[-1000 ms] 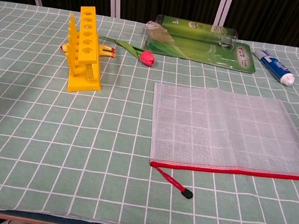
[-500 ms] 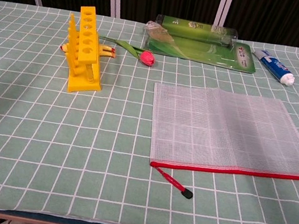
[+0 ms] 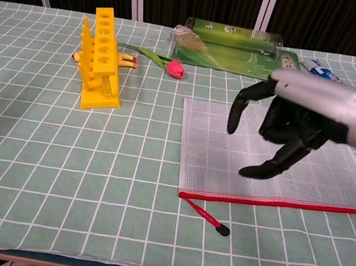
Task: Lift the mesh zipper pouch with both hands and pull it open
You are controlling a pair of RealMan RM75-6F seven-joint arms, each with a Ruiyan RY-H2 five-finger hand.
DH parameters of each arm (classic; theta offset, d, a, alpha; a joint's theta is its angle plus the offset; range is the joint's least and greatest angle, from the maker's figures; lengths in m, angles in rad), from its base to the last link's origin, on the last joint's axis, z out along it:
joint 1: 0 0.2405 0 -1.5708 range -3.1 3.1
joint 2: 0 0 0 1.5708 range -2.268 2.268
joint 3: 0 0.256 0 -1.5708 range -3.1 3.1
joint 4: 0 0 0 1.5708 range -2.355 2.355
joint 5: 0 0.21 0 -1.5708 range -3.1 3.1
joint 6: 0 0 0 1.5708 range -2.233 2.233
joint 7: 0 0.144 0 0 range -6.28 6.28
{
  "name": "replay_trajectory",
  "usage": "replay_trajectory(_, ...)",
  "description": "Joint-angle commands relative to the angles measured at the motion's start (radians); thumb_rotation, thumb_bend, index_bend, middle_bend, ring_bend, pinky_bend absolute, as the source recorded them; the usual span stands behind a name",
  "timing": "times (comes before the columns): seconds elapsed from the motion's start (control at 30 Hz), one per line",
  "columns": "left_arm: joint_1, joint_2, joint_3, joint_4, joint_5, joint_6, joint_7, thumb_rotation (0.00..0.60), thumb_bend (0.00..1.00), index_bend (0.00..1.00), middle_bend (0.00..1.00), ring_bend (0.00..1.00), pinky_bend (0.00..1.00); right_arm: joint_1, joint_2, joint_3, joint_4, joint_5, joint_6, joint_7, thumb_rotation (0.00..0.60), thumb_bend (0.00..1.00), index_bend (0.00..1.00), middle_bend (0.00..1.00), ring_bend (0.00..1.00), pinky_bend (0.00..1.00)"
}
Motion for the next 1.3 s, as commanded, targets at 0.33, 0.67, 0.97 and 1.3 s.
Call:
replay_trajectory(0.33,-0.006,0.007,0.004,0.003,0.005,-0.012,-0.027,0.6,0.02,0.0,0.0,0.0,0.0,0.032,-0.232,-0.059,0.163,0.11,0.1,-0.104,0.6,0.24,0.48,1.0,1.0,0.98)
replay_trajectory(0.67,-0.007,0.008,0.005,0.006,0.009,-0.013,-0.045,0.6,0.02,0.0,0.0,0.0,0.0,0.014,-0.293,-0.076,0.225,0.126,0.13,-0.096,0.6,0.23,0.49,1.0,1.0,0.98)
replay_trajectory(0.97,-0.008,0.009,0.006,0.006,0.01,-0.013,-0.05,0.6,0.02,0.0,0.0,0.0,0.0,0.002,-0.335,-0.082,0.268,0.131,0.133,-0.084,0.6,0.23,0.5,1.0,1.0,0.98)
replay_trajectory(1.3,-0.008,0.01,0.007,0.006,0.007,-0.016,-0.054,0.6,0.02,0.0,0.0,0.0,0.0,-0.003,-0.361,-0.076,0.297,0.138,0.125,-0.074,0.6,0.28,0.52,1.0,1.0,0.98)
